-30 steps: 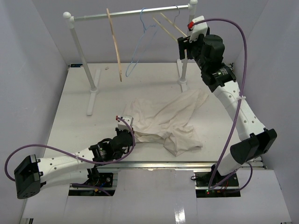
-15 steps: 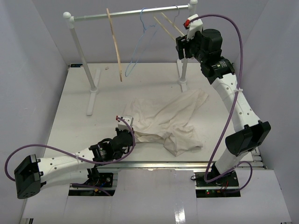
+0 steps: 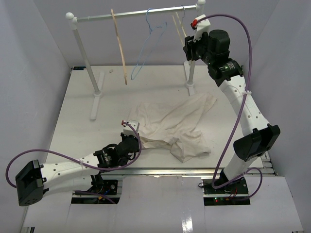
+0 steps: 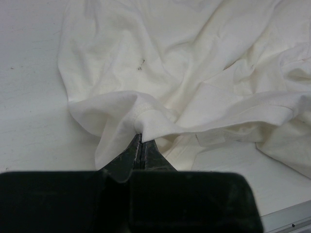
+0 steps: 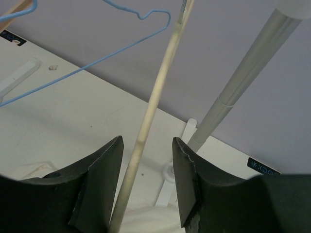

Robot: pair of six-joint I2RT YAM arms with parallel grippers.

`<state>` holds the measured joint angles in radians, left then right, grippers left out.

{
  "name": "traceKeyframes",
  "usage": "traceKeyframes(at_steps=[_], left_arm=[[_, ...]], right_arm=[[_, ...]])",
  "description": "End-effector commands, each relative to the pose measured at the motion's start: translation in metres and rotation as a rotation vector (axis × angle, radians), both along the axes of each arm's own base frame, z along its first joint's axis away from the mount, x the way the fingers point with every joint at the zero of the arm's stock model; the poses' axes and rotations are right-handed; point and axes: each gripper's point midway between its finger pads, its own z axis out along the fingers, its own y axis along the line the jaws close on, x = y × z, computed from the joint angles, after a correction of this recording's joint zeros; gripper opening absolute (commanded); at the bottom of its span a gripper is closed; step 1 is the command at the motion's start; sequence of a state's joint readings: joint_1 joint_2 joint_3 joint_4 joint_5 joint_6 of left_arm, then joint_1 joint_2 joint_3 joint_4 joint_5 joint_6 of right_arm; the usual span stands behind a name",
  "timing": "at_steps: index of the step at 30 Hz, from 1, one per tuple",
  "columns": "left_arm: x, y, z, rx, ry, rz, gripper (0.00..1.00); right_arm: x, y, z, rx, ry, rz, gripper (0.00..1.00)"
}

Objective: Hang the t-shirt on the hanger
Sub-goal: Pick up the hanger from the clothesline.

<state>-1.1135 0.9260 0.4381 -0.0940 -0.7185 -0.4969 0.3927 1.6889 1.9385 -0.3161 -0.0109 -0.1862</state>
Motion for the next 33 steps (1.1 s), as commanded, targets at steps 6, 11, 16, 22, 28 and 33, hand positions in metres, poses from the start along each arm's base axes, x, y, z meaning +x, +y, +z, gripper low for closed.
traceKeyframes(at_steps=[6,11,16,22,28,33], left_arm=[[0.004,-0.001,0.008,-0.012,-0.017,0.012,0.0],[0.004,-0.001,0.007,-0.009,-0.016,0.012,0.0],[0.004,-0.001,0.007,-0.009,-0.014,0.011,0.0],[0.005,-0.001,0.006,-0.002,-0.013,0.013,0.0],[0.005,-0.001,0.006,-0.003,-0.014,0.014,0.0],[0.005,-0.001,0.007,-0.005,-0.016,0.014,0.0]], right_arm=[[0.013,0.005,0.033,0.095,-0.047,-0.015,0.46],[0.022,0.001,0.033,0.105,-0.041,-0.06,0.43],[0.026,-0.002,0.027,0.1,-0.027,-0.087,0.4],[0.028,0.0,0.022,0.093,-0.014,-0.085,0.38],[0.03,-0.001,0.023,0.092,-0.015,-0.092,0.3],[0.032,-0.004,0.028,0.091,-0.025,-0.115,0.1]])
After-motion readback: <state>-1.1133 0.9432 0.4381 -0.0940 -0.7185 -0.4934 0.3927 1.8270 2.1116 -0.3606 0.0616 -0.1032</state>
